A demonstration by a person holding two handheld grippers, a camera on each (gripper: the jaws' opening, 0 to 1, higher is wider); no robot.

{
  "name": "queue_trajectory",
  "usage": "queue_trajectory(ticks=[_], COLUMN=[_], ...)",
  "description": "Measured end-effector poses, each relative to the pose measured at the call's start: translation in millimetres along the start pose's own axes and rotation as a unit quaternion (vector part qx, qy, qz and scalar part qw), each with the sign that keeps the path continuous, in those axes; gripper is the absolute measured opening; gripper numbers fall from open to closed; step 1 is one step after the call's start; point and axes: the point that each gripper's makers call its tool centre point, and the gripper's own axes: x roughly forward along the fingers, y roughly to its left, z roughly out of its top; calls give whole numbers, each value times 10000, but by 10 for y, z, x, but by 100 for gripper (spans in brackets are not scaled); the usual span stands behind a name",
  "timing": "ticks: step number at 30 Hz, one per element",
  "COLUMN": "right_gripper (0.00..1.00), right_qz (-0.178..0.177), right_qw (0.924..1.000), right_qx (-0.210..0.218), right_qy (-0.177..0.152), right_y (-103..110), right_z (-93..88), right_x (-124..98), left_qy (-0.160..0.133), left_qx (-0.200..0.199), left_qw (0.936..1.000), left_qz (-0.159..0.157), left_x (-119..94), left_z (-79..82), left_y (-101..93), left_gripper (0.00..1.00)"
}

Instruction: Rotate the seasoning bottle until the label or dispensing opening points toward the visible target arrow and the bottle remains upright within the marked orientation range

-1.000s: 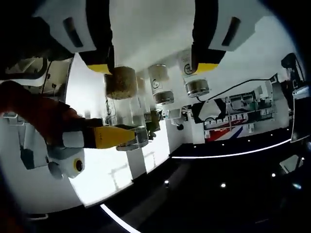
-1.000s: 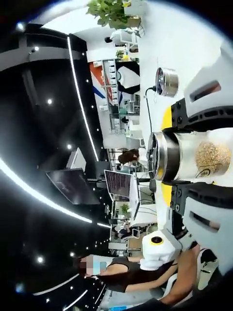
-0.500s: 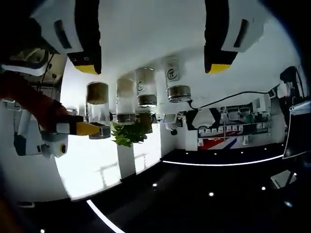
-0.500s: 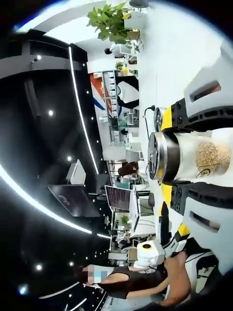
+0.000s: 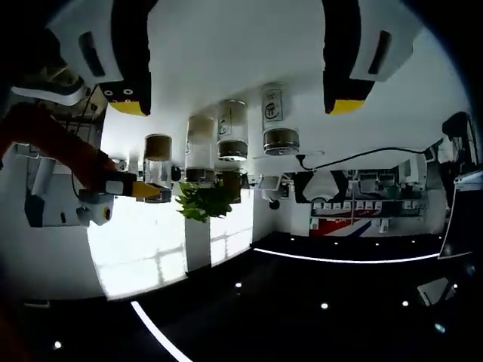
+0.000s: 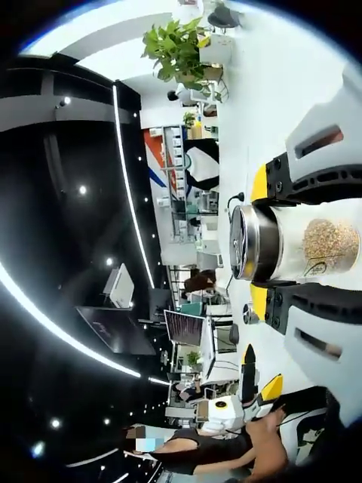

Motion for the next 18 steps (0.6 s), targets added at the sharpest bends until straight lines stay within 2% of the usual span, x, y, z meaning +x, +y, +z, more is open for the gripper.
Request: queue_trajectory(ticks=[9, 18], right_gripper=[36, 36], right_qz=[-79, -125], right_qw=[10000, 9998], right_qx=[13, -122], right_qy=[49, 136], right_y=[-369, -554], right_z=[-174, -299], right_x=[58, 146], left_qy=[38, 29], left_qx=[120, 196], left_qw=[9999, 9998], left_qz=[77, -20], left_x=[-14, 30], left_z=[5, -7], left_y=[29, -51], left_gripper=[100, 100])
